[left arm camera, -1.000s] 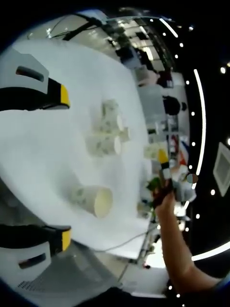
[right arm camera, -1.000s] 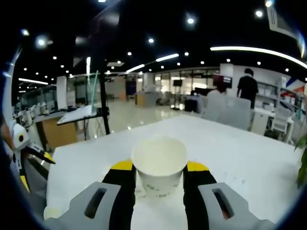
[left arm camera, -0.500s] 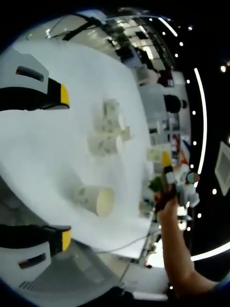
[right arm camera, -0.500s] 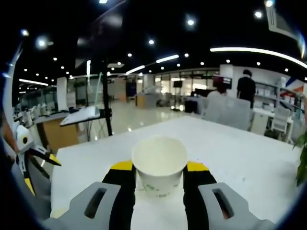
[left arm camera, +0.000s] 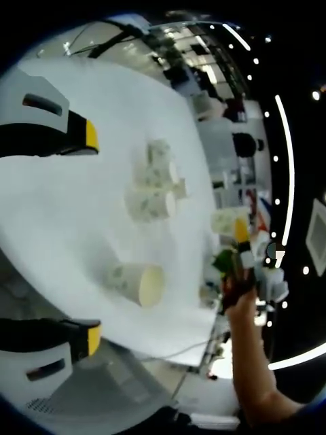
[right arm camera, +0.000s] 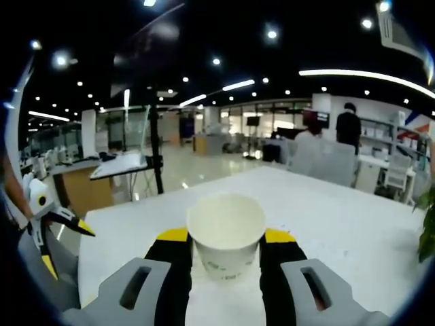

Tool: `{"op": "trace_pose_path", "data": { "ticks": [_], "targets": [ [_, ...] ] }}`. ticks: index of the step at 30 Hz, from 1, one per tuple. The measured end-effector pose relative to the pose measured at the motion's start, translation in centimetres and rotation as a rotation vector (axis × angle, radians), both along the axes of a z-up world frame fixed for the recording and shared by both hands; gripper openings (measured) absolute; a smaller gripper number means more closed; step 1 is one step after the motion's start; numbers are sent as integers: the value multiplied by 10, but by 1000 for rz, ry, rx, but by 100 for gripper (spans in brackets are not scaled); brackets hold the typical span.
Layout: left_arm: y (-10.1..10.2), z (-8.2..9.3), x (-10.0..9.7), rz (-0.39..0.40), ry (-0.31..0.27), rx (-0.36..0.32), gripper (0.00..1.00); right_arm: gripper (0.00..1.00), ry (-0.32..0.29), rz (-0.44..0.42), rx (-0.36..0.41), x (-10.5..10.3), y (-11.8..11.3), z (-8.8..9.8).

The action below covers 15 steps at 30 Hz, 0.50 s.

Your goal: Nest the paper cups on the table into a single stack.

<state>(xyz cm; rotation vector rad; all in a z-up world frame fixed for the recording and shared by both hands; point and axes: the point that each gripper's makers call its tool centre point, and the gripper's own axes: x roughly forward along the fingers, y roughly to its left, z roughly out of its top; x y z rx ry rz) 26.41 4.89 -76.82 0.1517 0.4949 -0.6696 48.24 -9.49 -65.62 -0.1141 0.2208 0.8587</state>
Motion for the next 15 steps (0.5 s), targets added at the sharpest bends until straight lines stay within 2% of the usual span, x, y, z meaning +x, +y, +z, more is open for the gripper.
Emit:
{"op": "trace_pose_path", "data": {
  "ticks": [15],
  "targets": [
    [2,-1,1,-8,-8,26,99,35,9,2,5,-24,-1,-2]
  ]
}}
